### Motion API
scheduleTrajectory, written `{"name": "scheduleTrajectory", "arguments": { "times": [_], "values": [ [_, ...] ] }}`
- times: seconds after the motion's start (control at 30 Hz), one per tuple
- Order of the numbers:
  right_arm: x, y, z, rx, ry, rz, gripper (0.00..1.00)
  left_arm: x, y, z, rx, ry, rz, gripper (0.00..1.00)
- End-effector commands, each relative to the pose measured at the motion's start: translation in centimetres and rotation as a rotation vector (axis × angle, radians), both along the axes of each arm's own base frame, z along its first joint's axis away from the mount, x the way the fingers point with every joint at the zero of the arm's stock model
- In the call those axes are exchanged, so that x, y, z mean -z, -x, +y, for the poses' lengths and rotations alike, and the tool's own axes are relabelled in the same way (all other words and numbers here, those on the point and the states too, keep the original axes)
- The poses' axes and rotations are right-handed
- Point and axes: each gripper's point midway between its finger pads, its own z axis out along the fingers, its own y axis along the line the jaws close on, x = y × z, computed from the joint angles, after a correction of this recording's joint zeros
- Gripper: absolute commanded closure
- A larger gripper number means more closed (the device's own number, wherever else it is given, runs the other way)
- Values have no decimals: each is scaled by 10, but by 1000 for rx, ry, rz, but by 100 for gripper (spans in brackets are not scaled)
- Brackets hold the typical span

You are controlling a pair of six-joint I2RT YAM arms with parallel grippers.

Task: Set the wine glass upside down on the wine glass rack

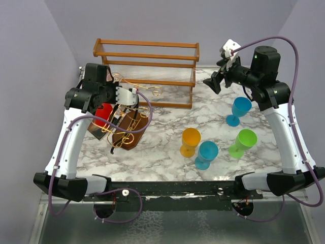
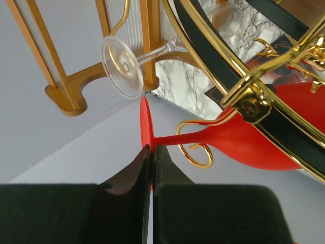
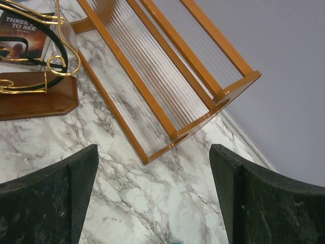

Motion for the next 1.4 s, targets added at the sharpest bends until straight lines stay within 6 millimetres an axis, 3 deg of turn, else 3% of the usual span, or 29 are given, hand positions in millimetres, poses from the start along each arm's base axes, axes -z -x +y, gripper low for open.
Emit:
{"name": "scheduleTrajectory", "arguments": {
  "times": [0.0,0.33,0.7,1.1,1.37],
  "values": [
    [-7,7,-2,-1,-1,-32,10,1,-16,-1,24,-55,-39,100],
    [-5,5,-1,-4,1,-23,10,17,-16,18,-57,-148,-25,98],
    [-2,4,0,-8,3,-12,10,9,-5,34,-157,-164,-35,97],
    [2,2,1,-16,3,2,10,3,12,26,-134,-91,-8,95],
    [4,3,-1,-8,14,-7,9,12,15,14,-76,-50,23,93]
  ]
}}
